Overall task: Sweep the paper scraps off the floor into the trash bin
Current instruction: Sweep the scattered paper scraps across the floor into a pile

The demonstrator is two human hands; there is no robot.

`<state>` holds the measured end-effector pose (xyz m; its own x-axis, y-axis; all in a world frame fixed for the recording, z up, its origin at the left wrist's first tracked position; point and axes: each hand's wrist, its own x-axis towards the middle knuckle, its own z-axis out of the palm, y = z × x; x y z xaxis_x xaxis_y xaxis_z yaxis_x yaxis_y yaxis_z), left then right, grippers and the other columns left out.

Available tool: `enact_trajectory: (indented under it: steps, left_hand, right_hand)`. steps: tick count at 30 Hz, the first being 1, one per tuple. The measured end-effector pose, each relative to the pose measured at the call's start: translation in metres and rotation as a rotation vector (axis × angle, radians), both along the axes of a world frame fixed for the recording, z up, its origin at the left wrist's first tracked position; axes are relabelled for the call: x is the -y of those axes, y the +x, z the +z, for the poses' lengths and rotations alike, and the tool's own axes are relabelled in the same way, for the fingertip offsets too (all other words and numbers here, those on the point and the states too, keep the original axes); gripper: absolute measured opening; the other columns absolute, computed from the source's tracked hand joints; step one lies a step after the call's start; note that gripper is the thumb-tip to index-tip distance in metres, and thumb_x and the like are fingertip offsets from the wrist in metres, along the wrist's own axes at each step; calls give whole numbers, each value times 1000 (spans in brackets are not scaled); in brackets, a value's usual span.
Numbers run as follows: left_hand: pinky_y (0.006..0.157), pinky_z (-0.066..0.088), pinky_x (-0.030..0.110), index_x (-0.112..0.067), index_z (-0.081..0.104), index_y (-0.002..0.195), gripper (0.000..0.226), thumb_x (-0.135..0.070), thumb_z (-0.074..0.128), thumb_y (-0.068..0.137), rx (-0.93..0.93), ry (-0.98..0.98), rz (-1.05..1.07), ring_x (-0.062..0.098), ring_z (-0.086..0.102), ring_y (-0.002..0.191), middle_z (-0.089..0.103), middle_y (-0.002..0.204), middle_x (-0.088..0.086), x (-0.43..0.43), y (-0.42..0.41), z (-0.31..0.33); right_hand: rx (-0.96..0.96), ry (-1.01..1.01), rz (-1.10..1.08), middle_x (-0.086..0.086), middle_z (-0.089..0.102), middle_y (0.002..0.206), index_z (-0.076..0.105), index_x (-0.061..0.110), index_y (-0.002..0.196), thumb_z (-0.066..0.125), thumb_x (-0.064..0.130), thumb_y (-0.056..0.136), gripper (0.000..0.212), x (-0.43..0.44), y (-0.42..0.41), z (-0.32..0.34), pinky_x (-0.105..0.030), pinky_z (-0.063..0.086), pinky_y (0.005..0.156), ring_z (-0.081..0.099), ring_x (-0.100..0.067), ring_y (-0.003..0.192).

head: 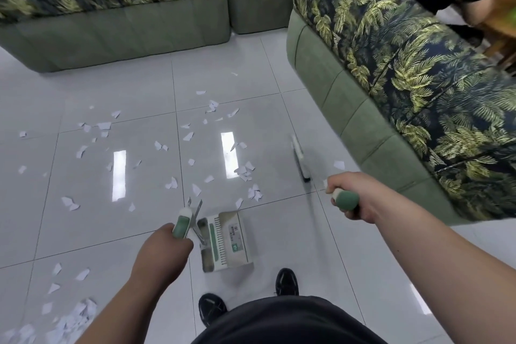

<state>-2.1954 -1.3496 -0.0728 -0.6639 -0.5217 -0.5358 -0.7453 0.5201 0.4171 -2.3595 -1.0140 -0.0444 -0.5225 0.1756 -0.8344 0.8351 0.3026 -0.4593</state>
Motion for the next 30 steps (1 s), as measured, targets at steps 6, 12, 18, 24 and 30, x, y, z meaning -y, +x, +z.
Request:
enact_trajectory:
  steps: [6,12,18,24,30]
  left_hand:
    - [54,31,30,-11,43,74,11,-7,52,79,17,-32,-24,24,40,53,47,59,4,-29,-10,0]
    - [56,31,31,-11,41,73,13,-6,51,79,11,-46,30,24,38,55,44,59,5,-52,-8,-7]
    - [57,40,37,-11,43,71,10,-9,52,75,28,-59,96,27,43,53,45,54,5,-53,0,-4]
    - [55,38,37,-12,42,70,11,-9,53,73,37,-42,147,25,40,53,43,54,3,-56,13,3]
    - [55,37,37,-12,42,70,10,-13,51,70,27,-51,242,25,39,52,41,53,1,-46,33,12]
  right_hand:
    - [-14,182,111,-11,50,72,56,10,82,66,5,75,13,-55,-25,-27,-22,35,49,44,-23,57]
    - [40,179,181,-10,51,67,59,10,84,64,6,72,13,-95,-34,-61,-21,36,49,43,-23,55]
    - [57,17,215,-13,57,71,61,9,83,65,6,72,12,-59,-16,-49,-21,39,47,48,-24,55]
    - [140,-167,407,-10,52,73,61,9,89,64,4,75,16,4,16,-18,-22,36,46,47,-22,52]
    - [150,-367,311,-11,50,67,56,11,82,61,4,78,10,63,4,-14,-17,33,43,45,-20,44]
